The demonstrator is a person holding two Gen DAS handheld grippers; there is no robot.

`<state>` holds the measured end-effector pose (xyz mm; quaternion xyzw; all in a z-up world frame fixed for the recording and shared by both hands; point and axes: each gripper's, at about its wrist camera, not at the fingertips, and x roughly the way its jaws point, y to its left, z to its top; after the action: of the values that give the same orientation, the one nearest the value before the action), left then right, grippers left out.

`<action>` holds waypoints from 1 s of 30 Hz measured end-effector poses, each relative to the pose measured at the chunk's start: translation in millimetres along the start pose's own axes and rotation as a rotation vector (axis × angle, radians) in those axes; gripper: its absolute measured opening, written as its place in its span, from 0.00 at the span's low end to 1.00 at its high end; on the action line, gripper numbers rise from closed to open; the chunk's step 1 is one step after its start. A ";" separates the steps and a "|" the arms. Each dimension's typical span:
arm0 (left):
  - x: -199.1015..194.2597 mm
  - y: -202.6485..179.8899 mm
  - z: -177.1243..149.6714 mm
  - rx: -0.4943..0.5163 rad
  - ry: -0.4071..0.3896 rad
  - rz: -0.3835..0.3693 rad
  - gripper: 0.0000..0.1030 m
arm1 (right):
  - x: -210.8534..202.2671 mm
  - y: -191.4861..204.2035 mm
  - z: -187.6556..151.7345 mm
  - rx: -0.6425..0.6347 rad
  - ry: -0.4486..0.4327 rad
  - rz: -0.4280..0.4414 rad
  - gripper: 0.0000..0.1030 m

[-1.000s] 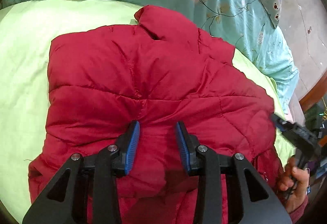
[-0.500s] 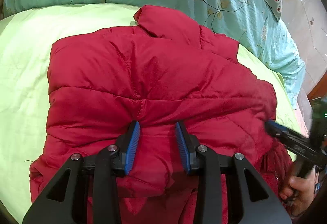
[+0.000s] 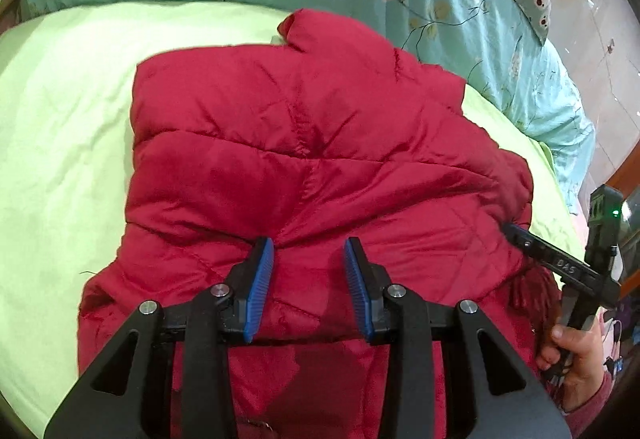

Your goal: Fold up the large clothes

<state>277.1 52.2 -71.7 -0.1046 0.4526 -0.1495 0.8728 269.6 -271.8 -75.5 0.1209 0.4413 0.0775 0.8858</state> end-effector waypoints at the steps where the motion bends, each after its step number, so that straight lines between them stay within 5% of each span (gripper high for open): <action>1: 2.6 0.7 -0.2 -0.004 0.002 0.002 0.33 | -0.7 -1.6 -0.5 0.004 0.000 0.007 0.42; 13: -20.5 -3.2 -6.9 -0.054 0.010 0.010 0.34 | 2.4 -9.7 1.1 0.031 0.013 0.058 0.42; 25: -101.8 9.9 -78.9 -0.123 -0.015 0.105 0.35 | -19.0 -2.1 -6.1 0.008 -0.019 0.056 0.45; 30: -126.2 20.6 -87.9 -0.119 -0.027 0.143 0.39 | -55.2 5.3 -19.1 0.011 -0.043 0.078 0.60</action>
<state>139.4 112.1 -32.4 -0.1260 0.4552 -0.0583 0.8795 221.1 -277.4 -42.9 0.1446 0.4177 0.1070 0.8906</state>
